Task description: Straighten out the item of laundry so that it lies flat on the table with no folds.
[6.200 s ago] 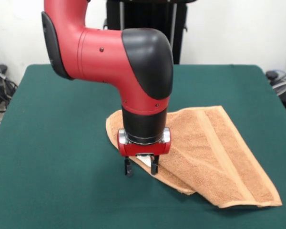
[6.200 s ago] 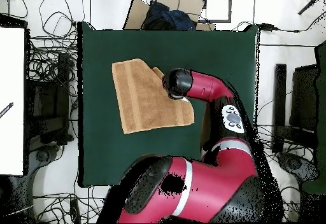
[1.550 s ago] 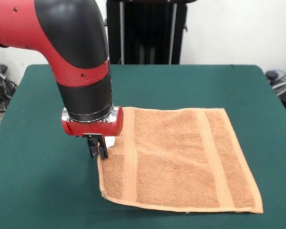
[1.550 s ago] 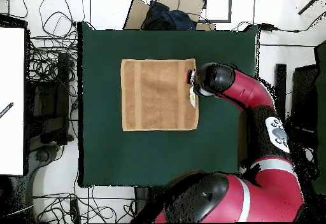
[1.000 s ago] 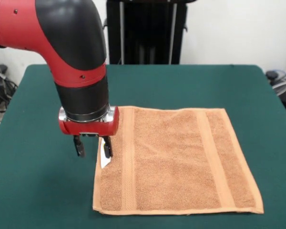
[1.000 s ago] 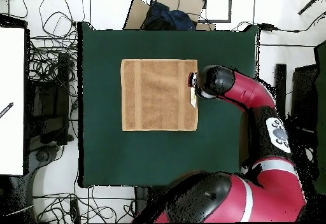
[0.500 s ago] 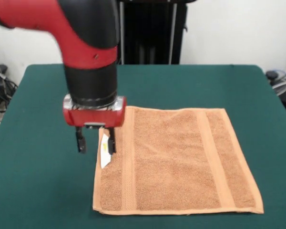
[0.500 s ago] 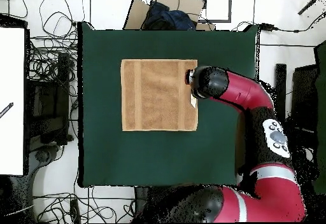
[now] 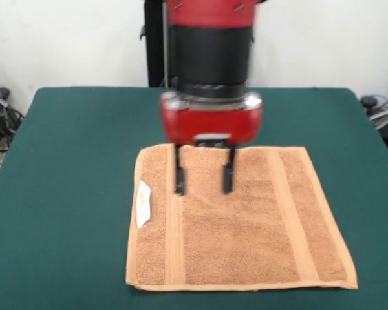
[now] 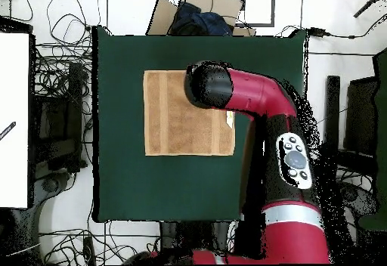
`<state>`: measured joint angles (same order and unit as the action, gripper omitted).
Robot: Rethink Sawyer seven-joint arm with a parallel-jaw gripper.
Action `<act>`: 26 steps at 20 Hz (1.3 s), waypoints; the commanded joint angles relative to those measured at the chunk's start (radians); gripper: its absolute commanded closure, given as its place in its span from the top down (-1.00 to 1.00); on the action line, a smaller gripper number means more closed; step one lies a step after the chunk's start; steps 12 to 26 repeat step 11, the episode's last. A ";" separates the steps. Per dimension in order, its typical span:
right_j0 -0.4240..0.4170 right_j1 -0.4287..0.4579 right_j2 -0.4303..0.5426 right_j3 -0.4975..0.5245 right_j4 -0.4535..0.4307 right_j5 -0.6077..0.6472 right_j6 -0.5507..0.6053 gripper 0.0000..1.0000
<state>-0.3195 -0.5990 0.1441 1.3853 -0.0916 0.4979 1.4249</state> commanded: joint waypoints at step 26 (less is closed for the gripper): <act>0.015 -0.048 0.025 0.132 0.050 -0.024 0.180 1.00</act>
